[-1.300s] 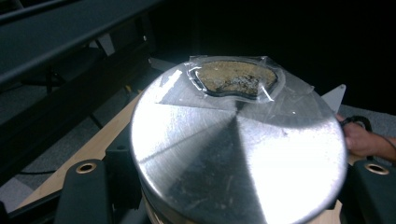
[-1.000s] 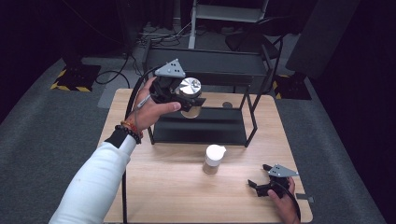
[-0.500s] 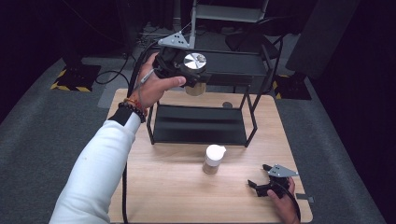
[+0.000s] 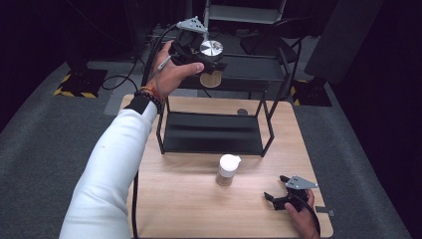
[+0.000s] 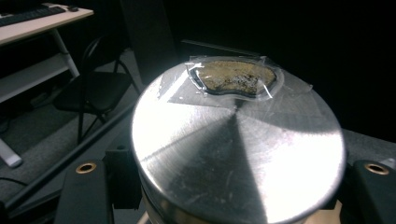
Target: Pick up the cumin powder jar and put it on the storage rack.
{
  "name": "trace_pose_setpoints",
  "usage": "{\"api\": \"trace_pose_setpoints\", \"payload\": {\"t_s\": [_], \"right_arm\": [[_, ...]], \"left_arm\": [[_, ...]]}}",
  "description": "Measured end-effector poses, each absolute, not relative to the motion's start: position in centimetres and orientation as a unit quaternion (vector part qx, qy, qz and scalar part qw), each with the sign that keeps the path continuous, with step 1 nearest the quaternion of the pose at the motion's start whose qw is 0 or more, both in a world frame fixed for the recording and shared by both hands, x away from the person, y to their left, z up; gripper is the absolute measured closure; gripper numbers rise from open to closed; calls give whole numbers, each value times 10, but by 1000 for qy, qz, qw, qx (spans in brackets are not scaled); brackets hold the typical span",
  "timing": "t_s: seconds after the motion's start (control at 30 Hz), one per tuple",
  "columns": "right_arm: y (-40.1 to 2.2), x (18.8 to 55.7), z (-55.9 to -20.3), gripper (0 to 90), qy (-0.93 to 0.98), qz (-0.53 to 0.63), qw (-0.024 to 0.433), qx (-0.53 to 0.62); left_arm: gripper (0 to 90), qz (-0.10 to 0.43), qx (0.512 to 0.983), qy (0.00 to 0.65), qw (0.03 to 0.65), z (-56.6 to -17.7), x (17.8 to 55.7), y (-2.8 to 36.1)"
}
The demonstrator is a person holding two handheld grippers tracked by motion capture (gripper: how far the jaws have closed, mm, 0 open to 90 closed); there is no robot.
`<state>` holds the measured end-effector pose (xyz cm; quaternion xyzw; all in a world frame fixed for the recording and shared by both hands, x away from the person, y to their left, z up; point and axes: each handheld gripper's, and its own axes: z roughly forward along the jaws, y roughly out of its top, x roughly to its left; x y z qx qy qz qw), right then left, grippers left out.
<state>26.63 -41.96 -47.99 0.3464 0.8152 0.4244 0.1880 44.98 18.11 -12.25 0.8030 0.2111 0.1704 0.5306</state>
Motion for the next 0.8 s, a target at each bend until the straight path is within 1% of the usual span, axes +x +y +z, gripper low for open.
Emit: {"api": "trace_pose_setpoints", "payload": {"t_s": [0.33,0.43,0.53,0.8], "right_arm": [[-419,266,-480,0,815,424,189,346],[-419,266,-480,0,815,424,189,346],[-419,266,-480,0,815,424,189,346],[-419,266,-480,0,815,424,189,346]], "left_arm": [[312,177,804,228,520,-118,480,171],[312,175,798,236,526,-121,490,170],[312,184,802,238,516,-120,497,164],[312,190,794,260,516,-129,510,163]]}}
